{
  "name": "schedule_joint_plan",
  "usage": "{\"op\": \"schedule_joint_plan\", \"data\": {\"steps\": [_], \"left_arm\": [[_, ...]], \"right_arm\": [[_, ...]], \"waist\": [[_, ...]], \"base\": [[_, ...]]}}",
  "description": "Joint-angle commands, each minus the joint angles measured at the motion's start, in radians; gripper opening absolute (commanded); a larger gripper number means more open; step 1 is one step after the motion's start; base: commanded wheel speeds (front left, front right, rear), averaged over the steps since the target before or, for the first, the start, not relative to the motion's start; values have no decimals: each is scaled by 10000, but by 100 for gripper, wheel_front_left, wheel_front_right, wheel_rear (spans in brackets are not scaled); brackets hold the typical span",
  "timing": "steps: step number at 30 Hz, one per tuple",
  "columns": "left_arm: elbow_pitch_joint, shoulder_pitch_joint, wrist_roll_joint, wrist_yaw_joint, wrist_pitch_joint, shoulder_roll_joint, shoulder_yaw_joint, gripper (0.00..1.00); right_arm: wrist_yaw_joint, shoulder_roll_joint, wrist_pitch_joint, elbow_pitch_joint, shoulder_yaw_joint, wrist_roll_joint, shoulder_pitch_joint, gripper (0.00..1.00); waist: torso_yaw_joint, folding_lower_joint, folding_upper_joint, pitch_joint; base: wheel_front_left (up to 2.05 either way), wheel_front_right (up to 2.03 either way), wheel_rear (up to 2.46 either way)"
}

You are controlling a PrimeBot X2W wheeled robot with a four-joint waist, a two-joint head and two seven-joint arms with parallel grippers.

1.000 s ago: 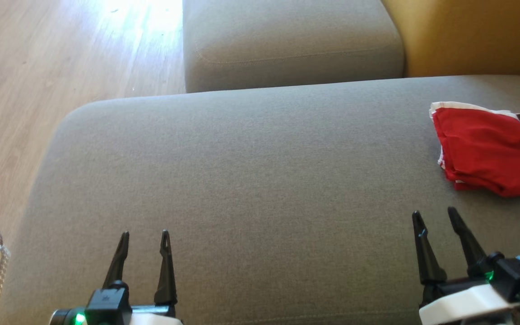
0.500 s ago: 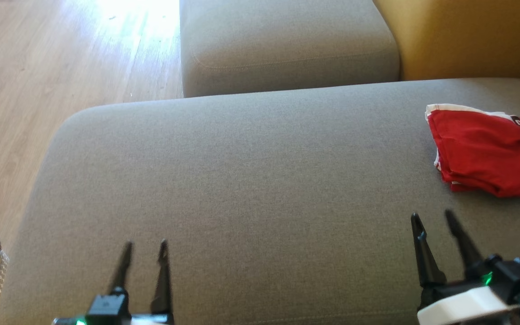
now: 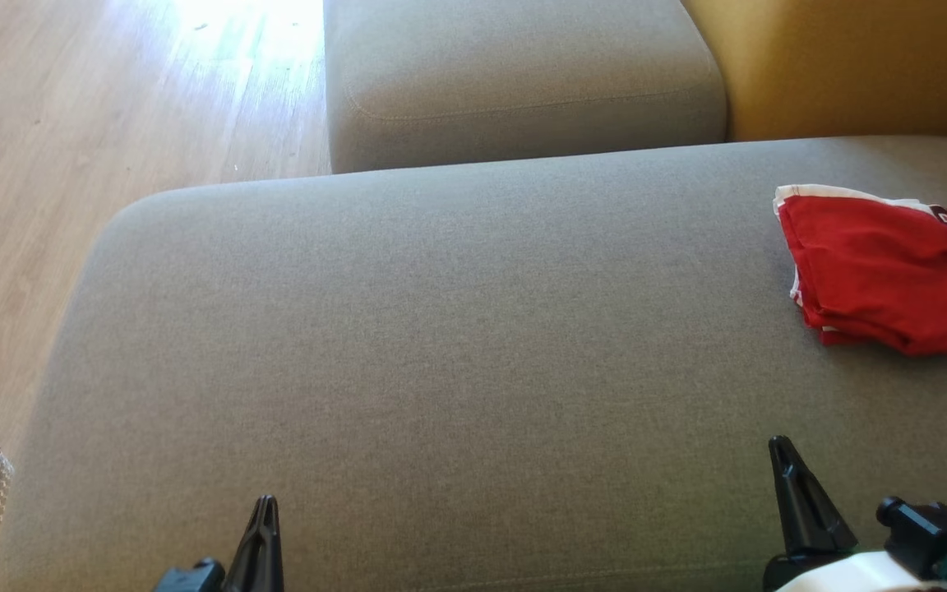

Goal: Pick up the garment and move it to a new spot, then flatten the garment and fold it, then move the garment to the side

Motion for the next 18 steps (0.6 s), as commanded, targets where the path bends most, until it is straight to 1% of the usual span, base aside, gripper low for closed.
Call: {"op": "schedule_joint_plan", "data": {"steps": [1,18], "left_arm": [[-252,-496,-303,-59,50,54,172,0],[171,-1093,-2636,-529,457,127,545,0]], "right_arm": [[0,-69,47,-274,-13,314,-444,0],[-1,-152,491,-45,-41,2426,-852,0]], "waist": [[-4,0,-1,11],[-61,0,-1,163]], "base": [[0,0,0],[0,0,0]]}}
